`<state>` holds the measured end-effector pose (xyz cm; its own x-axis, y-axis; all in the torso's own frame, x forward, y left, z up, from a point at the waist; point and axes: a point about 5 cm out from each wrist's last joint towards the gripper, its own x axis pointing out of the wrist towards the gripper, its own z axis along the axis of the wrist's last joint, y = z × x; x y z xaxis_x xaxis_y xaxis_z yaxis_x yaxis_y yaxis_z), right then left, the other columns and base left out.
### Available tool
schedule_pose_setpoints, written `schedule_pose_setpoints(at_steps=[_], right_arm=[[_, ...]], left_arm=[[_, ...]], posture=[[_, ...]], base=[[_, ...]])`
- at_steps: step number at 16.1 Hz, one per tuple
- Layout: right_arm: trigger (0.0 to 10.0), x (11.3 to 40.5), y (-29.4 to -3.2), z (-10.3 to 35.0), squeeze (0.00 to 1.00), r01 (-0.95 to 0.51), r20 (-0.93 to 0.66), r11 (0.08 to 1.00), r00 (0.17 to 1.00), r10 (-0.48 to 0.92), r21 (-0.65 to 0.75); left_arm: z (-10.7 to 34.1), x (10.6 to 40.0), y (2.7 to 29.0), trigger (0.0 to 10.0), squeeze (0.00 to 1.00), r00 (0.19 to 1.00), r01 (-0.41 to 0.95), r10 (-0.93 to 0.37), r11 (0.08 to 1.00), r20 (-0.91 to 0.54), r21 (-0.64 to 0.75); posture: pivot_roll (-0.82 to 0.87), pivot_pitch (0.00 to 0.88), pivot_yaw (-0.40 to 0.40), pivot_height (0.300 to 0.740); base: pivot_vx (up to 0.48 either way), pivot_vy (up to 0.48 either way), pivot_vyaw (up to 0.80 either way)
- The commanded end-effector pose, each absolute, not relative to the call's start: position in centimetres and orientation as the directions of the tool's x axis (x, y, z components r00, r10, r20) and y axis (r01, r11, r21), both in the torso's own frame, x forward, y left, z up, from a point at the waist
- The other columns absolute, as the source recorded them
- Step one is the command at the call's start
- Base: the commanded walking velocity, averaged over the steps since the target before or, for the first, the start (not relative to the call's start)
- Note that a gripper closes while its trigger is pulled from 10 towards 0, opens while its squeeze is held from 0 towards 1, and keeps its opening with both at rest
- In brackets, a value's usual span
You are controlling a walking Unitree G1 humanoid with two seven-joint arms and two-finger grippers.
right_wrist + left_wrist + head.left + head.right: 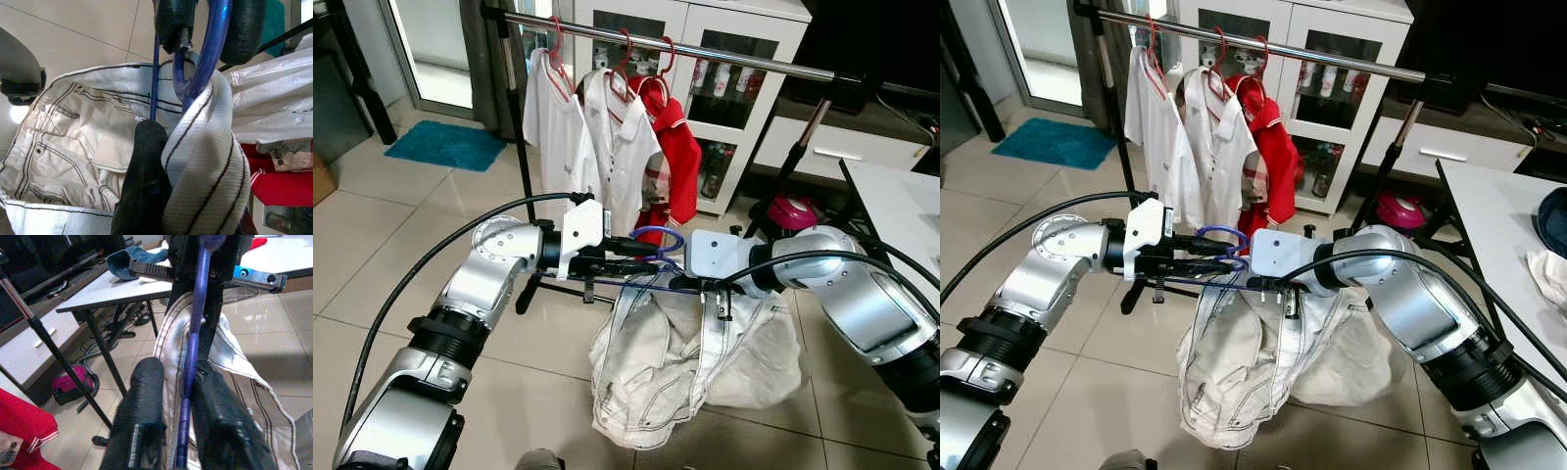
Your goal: Hang hanger
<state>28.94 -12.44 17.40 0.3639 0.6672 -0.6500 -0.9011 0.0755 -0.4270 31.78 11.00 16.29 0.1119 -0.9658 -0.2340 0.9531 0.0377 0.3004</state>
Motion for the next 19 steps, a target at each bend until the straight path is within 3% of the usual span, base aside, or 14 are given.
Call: schedule_pose_setpoints(at_steps=[1,4,5,6,7,8,9,16,19], right_arm=[[0.0,29.1,-11.7,19.6,0.00,-0.870,-0.597,0.052,0.379,0.707,-0.491],[0.0,29.2,-11.8,19.7,0.00,-0.866,-0.595,0.059,0.389,0.703,-0.497],[0.7,29.3,-11.8,19.8,0.00,-0.858,-0.589,0.065,0.403,0.701,-0.509],[8.8,29.6,-11.9,20.0,0.00,-0.837,-0.570,0.084,0.437,0.696,-0.540],[10.0,29.7,-11.9,20.1,0.00,-0.835,-0.556,0.105,0.447,0.701,-0.540],[10.0,29.7,-11.9,20.4,0.62,-0.830,-0.533,0.132,0.460,0.710,-0.541],[10.0,29.8,-12.1,20.6,1.00,-0.826,-0.516,0.158,0.474,0.713,-0.541],[10.0,28.7,-13.1,20.6,1.00,-0.840,-0.483,0.223,0.479,0.733,-0.496],[10.0,28.6,-13.9,20.6,1.00,-0.787,-0.430,0.327,0.576,0.695,-0.524]], left_arm=[[16.1,31.7,10.4,0.0,0.00,0.096,0.955,-0.965,0.020,-0.245,0.297],[16.3,31.9,10.5,0.0,0.00,0.124,0.954,-0.970,0.058,-0.211,0.293],[16.4,31.9,10.5,0.0,0.00,0.133,0.955,-0.973,0.074,-0.190,0.287],[16.6,31.8,10.5,0.0,0.00,0.147,0.957,-0.978,0.103,-0.148,0.270],[16.6,31.6,10.5,0.0,0.00,0.155,0.959,-0.980,0.120,-0.121,0.258],[16.4,31.4,10.4,0.0,0.00,0.174,0.958,-0.980,0.144,-0.101,0.249],[16.1,31.2,10.5,0.0,0.00,0.203,0.955,-0.976,0.178,-0.084,0.239],[16.4,31.3,11.8,0.0,0.00,0.362,0.901,-0.931,0.338,-0.045,0.273],[16.2,31.4,12.4,0.0,0.00,0.406,0.882,-0.911,0.371,-0.068,0.291]], posture=[[-0.04,0.000,-0.080,0.740],[-0.04,0.000,-0.078,0.740],[-0.04,0.000,-0.075,0.740],[-0.05,0.000,-0.074,0.740],[-0.05,0.000,-0.078,0.740],[-0.05,0.000,-0.084,0.740],[-0.05,0.000,-0.088,0.740],[-0.04,0.000,-0.099,0.740],[-0.04,0.000,-0.090,0.740]], base=[[0.000,0.000,0.00],[0.000,0.000,0.00],[0.000,0.000,0.00],[0.000,0.000,0.00],[0.000,0.000,0.00],[0.000,0.000,0.00],[0.000,0.000,0.00],[0.000,0.000,0.00],[0.000,0.000,0.00]])
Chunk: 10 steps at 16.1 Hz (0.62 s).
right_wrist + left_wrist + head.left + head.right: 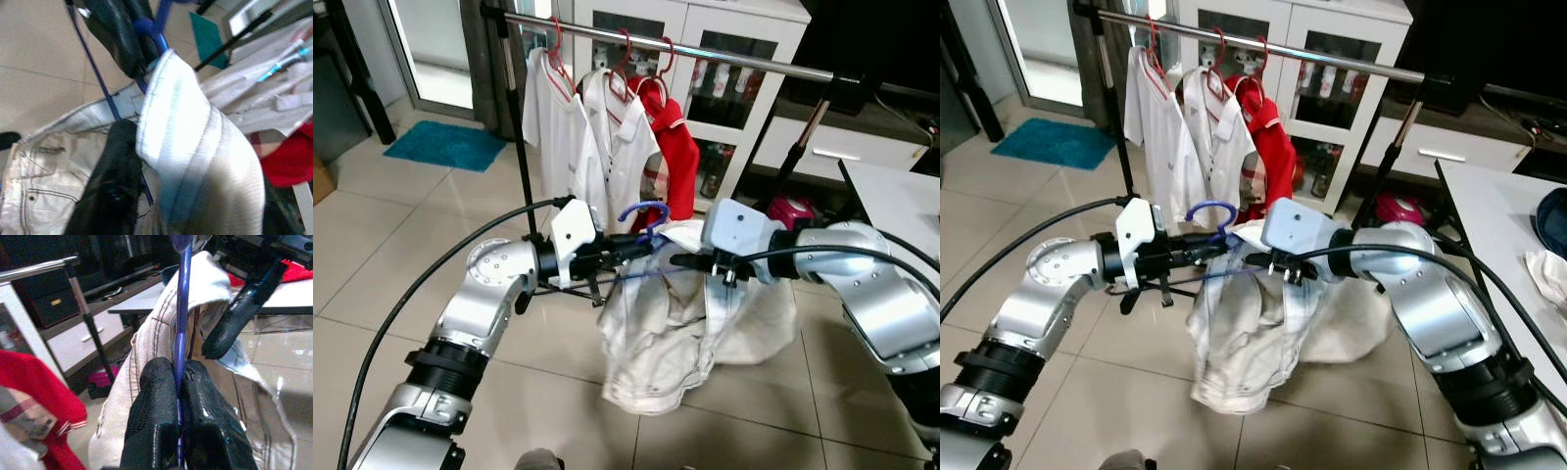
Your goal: Hang hanger
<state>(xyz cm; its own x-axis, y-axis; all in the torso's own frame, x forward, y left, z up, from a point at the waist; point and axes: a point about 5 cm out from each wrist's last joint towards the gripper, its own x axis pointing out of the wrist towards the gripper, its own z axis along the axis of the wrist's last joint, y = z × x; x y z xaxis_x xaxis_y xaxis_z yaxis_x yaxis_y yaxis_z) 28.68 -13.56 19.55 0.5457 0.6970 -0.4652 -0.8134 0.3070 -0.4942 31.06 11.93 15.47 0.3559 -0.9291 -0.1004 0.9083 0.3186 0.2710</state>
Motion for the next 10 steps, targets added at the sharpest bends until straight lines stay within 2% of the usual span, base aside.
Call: schedule_pose_setpoints(at_steps=[1,3,5,7,9,10], right_arm=[[10.0,28.7,-14.2,20.2,1.00,-0.765,-0.429,0.354,0.610,0.667,-0.538],[10.0,28.6,-14.2,20.0,1.00,-0.741,-0.408,0.402,0.646,0.645,-0.538],[10.0,28.6,-14.3,20.3,1.00,-0.728,-0.392,0.410,0.658,0.643,-0.550],[10.0,28.5,-14.6,20.2,1.00,-0.708,-0.379,0.443,0.685,0.622,-0.551],[10.0,28.3,-14.4,19.3,1.00,-0.699,-0.391,0.453,0.698,0.600,-0.553],[10.0,28.2,-14.0,18.6,0.00,-0.689,-0.395,0.476,0.713,0.579,-0.546]], left_arm=[[16.3,31.5,12.4,0.0,0.00,0.418,0.874,-0.906,0.380,-0.070,0.303],[16.5,31.5,12.3,0.0,0.00,0.428,0.867,-0.901,0.388,-0.068,0.314],[16.4,31.6,12.2,0.0,0.00,0.433,0.863,-0.898,0.388,-0.078,0.324],[16.8,32.1,12.3,0.0,0.00,0.477,0.839,-0.877,0.435,-0.055,0.328],[17.1,32.1,12.1,0.0,0.00,0.479,0.836,-0.877,0.447,-0.028,0.318],[17.2,32.0,12.0,0.0,0.00,0.477,0.837,-0.879,0.448,-0.018,0.314]], posture=[[-0.05,0.000,-0.082,0.740],[-0.05,0.000,-0.077,0.740],[-0.05,0.000,-0.074,0.740],[-0.05,0.000,-0.079,0.740],[-0.04,0.000,-0.082,0.740],[-0.04,0.000,-0.087,0.740]], base=[[0.000,0.000,0.00],[0.000,0.000,0.00],[0.000,0.000,0.00],[0.000,0.000,0.00],[0.000,0.000,0.00],[0.000,0.000,0.00]])
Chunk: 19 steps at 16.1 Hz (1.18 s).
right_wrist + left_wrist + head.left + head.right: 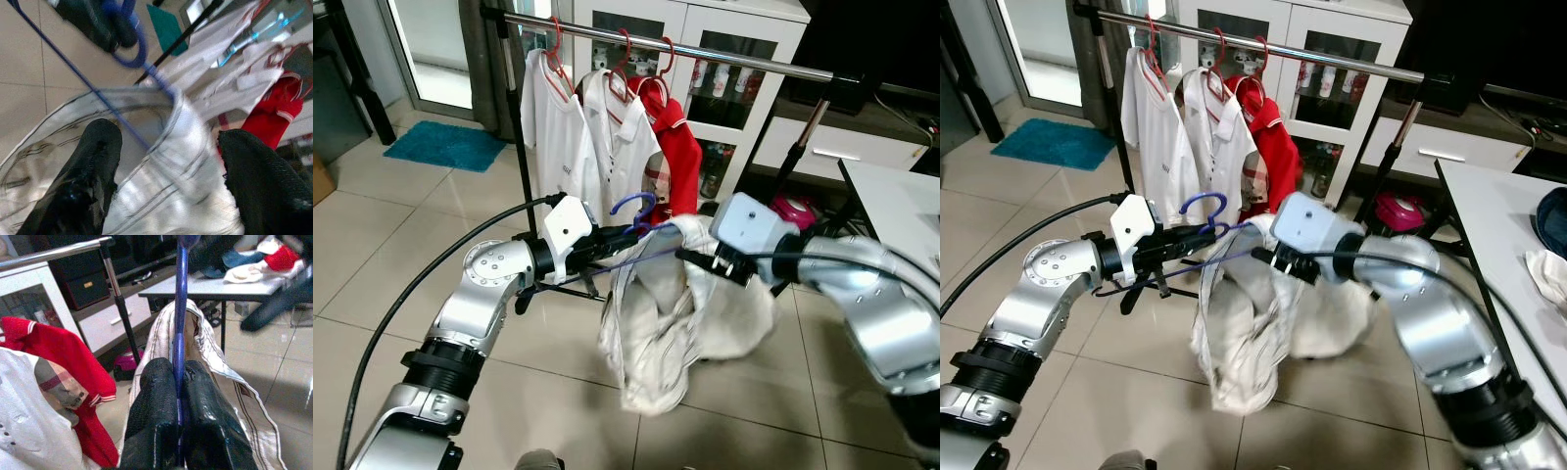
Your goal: Hang hanger
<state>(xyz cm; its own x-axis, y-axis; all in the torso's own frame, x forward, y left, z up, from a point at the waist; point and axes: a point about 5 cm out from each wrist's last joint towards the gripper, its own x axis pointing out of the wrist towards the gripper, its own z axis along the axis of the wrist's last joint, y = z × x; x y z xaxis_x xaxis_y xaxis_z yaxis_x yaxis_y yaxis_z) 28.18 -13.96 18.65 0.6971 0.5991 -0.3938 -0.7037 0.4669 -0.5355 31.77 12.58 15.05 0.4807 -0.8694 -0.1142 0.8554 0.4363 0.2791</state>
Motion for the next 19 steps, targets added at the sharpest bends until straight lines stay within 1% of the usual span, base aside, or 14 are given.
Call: schedule_pose_setpoints(at_steps=[1,2,3,4,6,9,12,13,14,15,19], right_arm=[[10.0,28.2,-13.8,18.2,0.00,-0.670,-0.388,0.516,0.736,0.554,-0.533],[10.0,28.4,-13.7,18.0,0.00,-0.648,-0.384,0.544,0.758,0.528,-0.533],[10.0,28.8,-13.5,17.2,0.00,-0.598,-0.373,0.608,0.801,0.467,-0.523],[10.0,28.9,-13.2,16.7,0.00,-0.566,-0.367,0.652,0.824,0.432,-0.504],[10.0,29.4,-13.3,15.9,0.00,-0.494,-0.359,0.668,0.868,0.343,-0.556],[10.0,29.7,-13.8,14.3,0.00,-0.442,-0.377,0.652,0.892,0.249,-0.616],[10.0,30.2,-13.8,14.8,0.00,-0.372,-0.319,0.663,0.925,0.207,-0.649],[6.6,30.3,-13.8,15.0,0.00,-0.364,-0.305,0.666,0.929,0.209,-0.652],[0.4,30.3,-13.7,15.1,0.00,-0.362,-0.295,0.670,0.930,0.217,-0.648],[0.0,30.3,-13.7,15.2,0.00,-0.366,-0.294,0.672,0.929,0.224,-0.644],[0.0,30.3,-13.5,15.0,0.00,-0.376,-0.294,0.674,0.925,0.239,-0.636]], left_arm=[[17.2,32.0,12.0,0.0,0.00,0.476,0.837,-0.879,0.449,-0.014,0.312],[17.3,32.0,12.0,0.0,0.00,0.477,0.837,-0.879,0.450,-0.012,0.312],[17.3,32.0,11.9,0.0,0.00,0.479,0.835,-0.878,0.454,-0.005,0.311],[17.3,31.9,11.8,0.0,0.00,0.479,0.834,-0.878,0.456,0.002,0.310],[17.6,31.8,11.7,0.0,0.00,0.477,0.834,-0.878,0.459,0.017,0.306],[18.2,31.9,11.8,0.0,0.00,0.489,0.823,-0.871,0.477,0.043,0.309],[18.3,31.9,11.8,0.0,0.00,0.489,0.821,-0.871,0.478,0.046,0.313],[18.3,31.9,11.9,0.0,0.00,0.490,0.821,-0.871,0.478,0.045,0.313],[18.3,31.9,11.9,0.0,0.00,0.490,0.821,-0.871,0.478,0.044,0.313],[18.3,31.9,11.9,0.0,0.00,0.490,0.821,-0.870,0.478,0.044,0.313],[18.3,32.0,12.1,0.0,0.00,0.498,0.817,-0.866,0.482,0.034,0.315]], posture=[[-0.04,0.000,-0.089,0.740],[-0.04,0.000,-0.089,0.740],[-0.04,0.000,-0.092,0.740],[-0.04,0.000,-0.092,0.740],[-0.03,0.000,-0.095,0.740],[-0.02,0.000,-0.102,0.740],[-0.02,0.000,-0.099,0.740],[-0.02,0.000,-0.098,0.740],[-0.03,0.000,-0.098,0.740],[-0.03,0.000,-0.098,0.740],[-0.02,0.000,-0.097,0.740]], base=[[0.000,0.000,0.00],[0.000,0.000,0.00],[0.000,0.000,0.00],[0.000,0.000,0.00],[0.000,0.000,0.00],[0.000,0.000,0.00],[0.000,0.000,0.00],[0.000,0.000,0.00],[0.000,0.000,0.00],[0.000,0.000,0.00],[0.000,0.000,0.00]])
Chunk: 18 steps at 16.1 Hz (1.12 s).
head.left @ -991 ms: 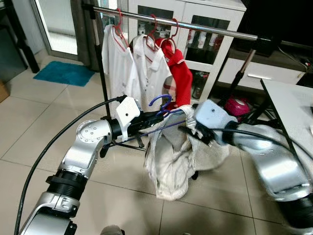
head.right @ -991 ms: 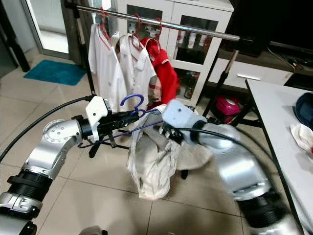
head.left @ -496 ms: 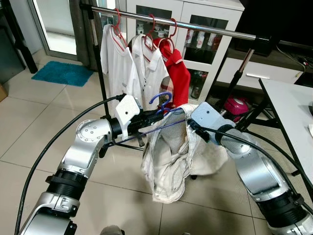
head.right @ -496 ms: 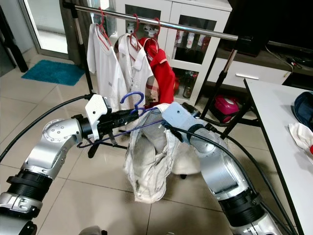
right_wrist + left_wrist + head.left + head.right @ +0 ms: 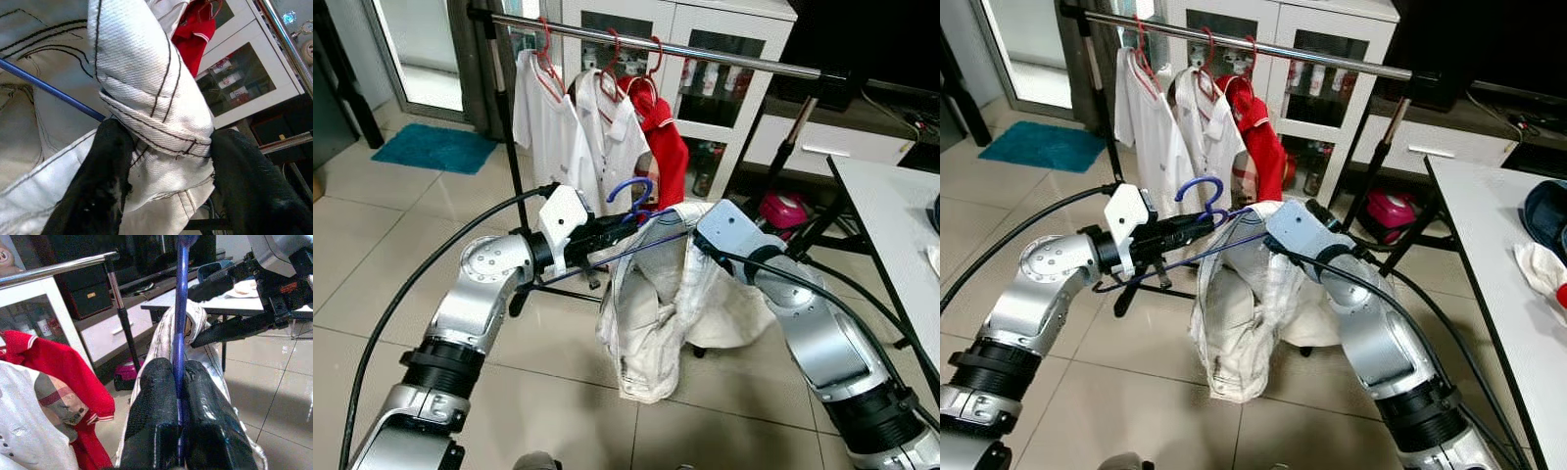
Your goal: Hang hanger
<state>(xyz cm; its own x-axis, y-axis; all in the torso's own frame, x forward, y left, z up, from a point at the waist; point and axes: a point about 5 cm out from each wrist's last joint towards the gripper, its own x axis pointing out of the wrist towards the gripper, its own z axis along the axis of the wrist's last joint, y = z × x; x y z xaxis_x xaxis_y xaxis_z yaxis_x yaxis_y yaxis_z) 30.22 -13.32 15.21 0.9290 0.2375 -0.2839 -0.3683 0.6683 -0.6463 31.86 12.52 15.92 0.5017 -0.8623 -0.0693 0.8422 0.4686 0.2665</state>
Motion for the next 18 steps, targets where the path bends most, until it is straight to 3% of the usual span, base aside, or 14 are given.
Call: schedule_pose_setpoints(at_steps=[1,11,18], right_arm=[[0.0,30.3,-13.5,14.9,0.00,-0.379,-0.294,0.675,0.924,0.243,-0.633],[0.0,30.1,-13.4,15.1,0.00,-0.394,-0.278,0.704,0.919,0.281,-0.592],[0.0,30.4,-14.0,15.4,0.00,-0.384,-0.259,0.752,0.922,0.287,-0.535]], left_arm=[[18.2,32.0,12.3,0.0,0.00,0.501,0.816,-0.865,0.485,0.032,0.316],[17.6,32.2,13.7,0.0,0.00,0.535,0.798,-0.845,0.494,-0.028,0.344],[16.1,31.8,16.2,0.0,0.00,0.553,0.803,-0.820,0.479,-0.145,0.353]], posture=[[-0.02,0.000,-0.097,0.740],[-0.03,0.000,-0.093,0.740],[-0.02,0.000,-0.101,0.740]], base=[[0.000,0.000,0.00],[0.000,0.000,0.00],[0.000,0.000,0.00]])
